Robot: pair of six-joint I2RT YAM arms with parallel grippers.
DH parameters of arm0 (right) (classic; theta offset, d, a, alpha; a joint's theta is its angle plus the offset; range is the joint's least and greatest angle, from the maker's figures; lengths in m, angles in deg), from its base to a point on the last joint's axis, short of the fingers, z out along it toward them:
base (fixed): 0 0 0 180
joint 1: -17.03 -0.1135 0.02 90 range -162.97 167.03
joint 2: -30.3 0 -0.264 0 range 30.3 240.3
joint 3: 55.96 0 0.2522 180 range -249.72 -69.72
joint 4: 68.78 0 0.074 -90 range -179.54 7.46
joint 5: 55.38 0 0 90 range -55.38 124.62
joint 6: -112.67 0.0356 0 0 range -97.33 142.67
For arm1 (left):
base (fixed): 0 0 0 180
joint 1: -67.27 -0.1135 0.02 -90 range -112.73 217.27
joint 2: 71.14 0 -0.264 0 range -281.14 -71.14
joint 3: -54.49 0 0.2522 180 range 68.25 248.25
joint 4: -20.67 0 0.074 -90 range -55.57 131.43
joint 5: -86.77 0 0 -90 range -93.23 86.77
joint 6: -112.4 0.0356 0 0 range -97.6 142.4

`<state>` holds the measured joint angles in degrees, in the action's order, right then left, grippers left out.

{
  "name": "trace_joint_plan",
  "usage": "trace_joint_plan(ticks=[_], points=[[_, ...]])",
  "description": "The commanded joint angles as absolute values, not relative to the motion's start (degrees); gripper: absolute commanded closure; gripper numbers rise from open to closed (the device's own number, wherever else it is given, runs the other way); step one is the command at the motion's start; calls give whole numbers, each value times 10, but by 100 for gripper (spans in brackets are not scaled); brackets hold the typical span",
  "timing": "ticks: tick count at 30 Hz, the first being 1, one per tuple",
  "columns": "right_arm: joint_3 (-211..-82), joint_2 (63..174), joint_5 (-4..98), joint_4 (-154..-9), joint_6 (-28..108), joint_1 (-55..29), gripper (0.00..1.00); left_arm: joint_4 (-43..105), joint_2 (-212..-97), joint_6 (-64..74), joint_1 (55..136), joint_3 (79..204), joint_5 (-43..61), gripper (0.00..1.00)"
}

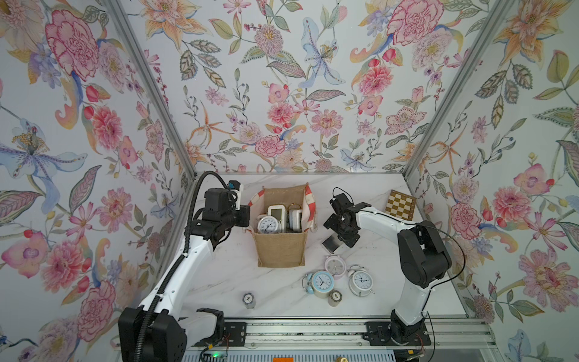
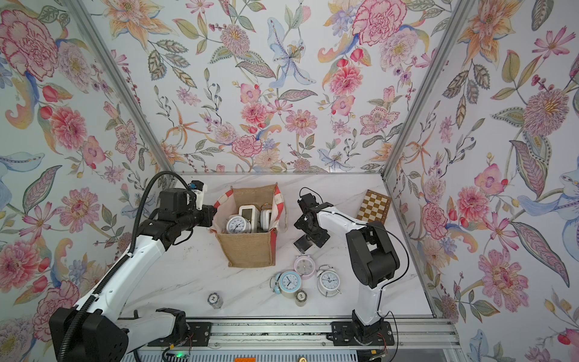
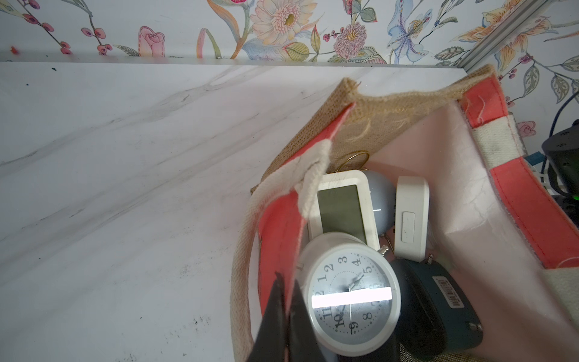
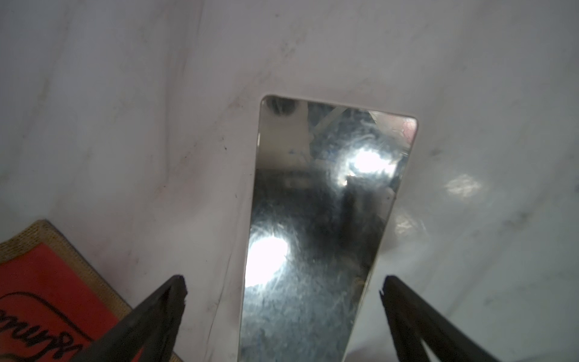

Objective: Put the alarm clock into the canvas bag
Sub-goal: Pick up the alarm from the center of the board.

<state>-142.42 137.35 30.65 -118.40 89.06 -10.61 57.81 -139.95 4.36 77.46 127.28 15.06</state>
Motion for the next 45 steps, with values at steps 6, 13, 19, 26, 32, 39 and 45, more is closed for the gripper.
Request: trace_joint_plan(ticks=[6, 13, 19, 26, 32, 39, 45], points=[[-1440, 1404, 286, -1206, 901, -110, 5, 539, -1389, 40, 775, 1282, 158, 96], [-1441, 1401, 277, -1205, 895, -111, 17, 536, -1391, 39, 775, 1283, 162, 96], [-1438, 1391, 271, -1205, 888, -110, 23, 529, -1394, 34, 775, 1282, 168, 95], [-1439, 1375, 256, -1205, 877, -108, 33, 516, -1403, 26, 776, 1281, 181, 90], [-1449, 1352, 231, -1205, 852, -107, 41, 511, -1413, 23, 779, 1280, 186, 85], [-1459, 1304, 196, -1184, 783, -105, 45, 497, -1423, 17, 783, 1275, 194, 86], [-1442, 1232, 203, -1095, 669, -105, 45, 493, -1429, 15, 788, 1276, 197, 91]])
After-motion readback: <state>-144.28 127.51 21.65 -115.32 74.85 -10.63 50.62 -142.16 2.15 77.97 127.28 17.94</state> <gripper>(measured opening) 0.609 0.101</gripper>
